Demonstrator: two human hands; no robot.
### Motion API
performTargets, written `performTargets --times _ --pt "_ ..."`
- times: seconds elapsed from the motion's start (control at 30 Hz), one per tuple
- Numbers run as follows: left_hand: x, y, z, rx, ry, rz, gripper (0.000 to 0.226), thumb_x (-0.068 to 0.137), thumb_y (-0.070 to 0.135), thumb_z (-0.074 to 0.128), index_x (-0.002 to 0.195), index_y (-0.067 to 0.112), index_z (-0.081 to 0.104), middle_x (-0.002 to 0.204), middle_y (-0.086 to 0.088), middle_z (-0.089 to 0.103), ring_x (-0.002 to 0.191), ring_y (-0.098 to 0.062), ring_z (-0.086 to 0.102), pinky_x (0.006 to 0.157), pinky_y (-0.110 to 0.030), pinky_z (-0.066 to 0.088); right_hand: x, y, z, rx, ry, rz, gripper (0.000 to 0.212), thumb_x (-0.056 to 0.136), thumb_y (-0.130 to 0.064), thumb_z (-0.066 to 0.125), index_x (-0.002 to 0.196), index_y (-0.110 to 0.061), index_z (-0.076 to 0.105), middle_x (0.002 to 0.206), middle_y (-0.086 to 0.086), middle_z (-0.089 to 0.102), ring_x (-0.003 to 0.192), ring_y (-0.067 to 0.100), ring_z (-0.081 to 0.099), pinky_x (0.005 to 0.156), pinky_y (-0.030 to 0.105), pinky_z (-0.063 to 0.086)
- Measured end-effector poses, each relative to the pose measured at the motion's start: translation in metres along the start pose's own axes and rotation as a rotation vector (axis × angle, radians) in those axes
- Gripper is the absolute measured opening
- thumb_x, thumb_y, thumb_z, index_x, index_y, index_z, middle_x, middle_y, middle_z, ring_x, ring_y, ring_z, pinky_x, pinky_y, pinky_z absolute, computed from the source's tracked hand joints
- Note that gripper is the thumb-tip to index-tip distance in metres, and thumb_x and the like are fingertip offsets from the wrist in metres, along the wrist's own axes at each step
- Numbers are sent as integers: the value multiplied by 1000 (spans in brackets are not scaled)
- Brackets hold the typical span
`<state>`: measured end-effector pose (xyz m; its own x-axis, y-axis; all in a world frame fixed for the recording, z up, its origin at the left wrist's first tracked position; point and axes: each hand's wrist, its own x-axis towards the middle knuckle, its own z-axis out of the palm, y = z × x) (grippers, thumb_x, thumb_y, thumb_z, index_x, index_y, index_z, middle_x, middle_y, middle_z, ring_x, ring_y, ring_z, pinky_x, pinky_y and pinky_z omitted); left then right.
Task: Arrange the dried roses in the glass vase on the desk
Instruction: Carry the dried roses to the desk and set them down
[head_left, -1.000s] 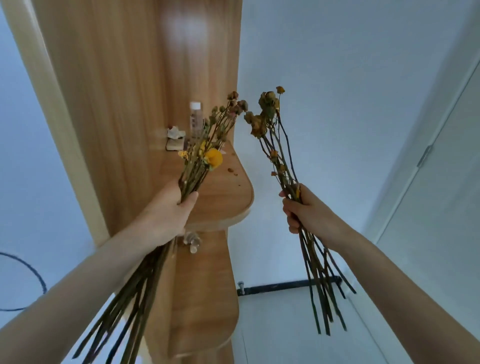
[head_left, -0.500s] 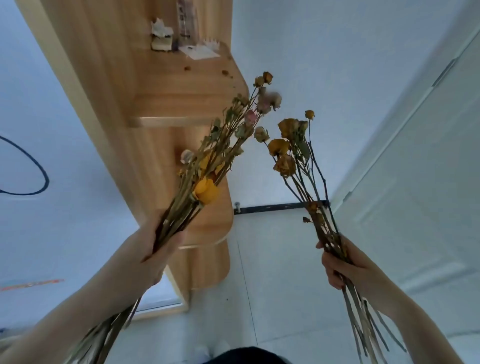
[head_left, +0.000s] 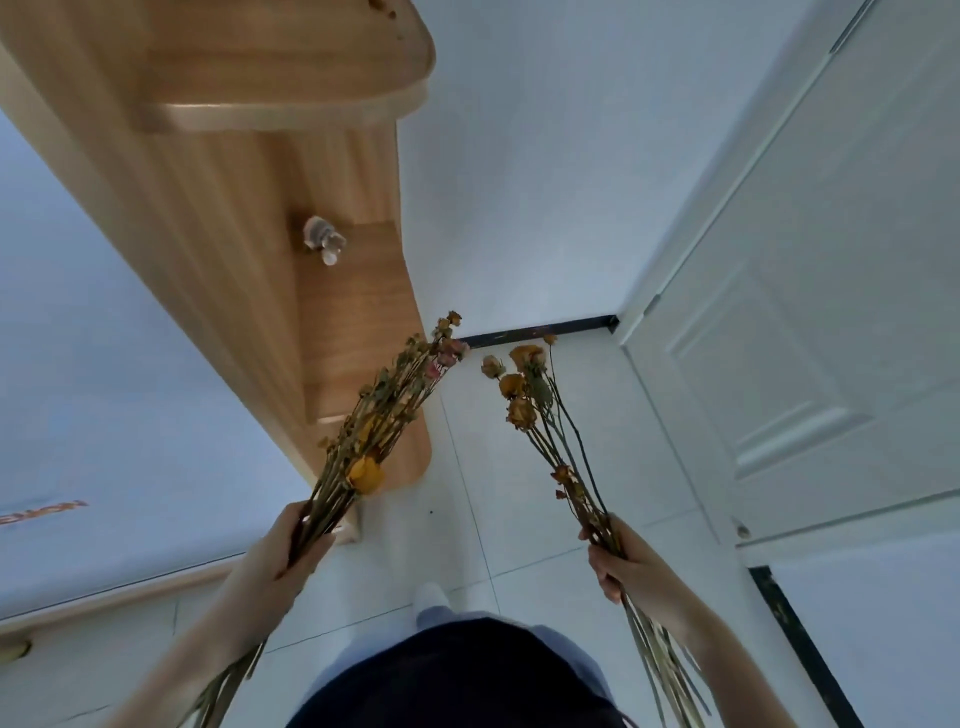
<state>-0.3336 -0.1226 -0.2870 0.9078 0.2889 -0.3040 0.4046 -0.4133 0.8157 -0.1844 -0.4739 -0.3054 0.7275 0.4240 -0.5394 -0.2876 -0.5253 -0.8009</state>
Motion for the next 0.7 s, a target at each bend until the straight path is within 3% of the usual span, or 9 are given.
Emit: performTargets --times 0.1,0.3,0.53,0.7 --pt "-2 -14 4 18 -8 -13 20 92 21 51 91 41 46 54 4 42 42 -6 38 40 -23 34 -13 7 12 23 39 40 13 96 -2 41 99 -11 50 55 -5 46 43 10 38 44 23 35" --pt "-3 -33 -1 73 -177 32 11 92 18 50 99 26 45 56 3 41 41 -7 36 40 -24 34 -51 18 54 104 155 139 14 95 1 39 98 -10 49 57 0 42 41 9 34 43 22 32" --pt "-11 -46 1 153 -386 125 20 93 20 49 95 39 42 64 4 44 45 -5 43 41 -18 37 -112 63 120 252 315 248 12 96 1 39 96 -7 48 54 0 40 40 8 31 40 20 29" --pt "-6 -45 21 236 -559 189 8 93 23 48 90 30 47 65 1 43 49 -5 40 48 -22 36 -165 96 157 336 466 327 11 96 -2 41 96 -9 49 54 0 41 40 8 33 40 22 31"
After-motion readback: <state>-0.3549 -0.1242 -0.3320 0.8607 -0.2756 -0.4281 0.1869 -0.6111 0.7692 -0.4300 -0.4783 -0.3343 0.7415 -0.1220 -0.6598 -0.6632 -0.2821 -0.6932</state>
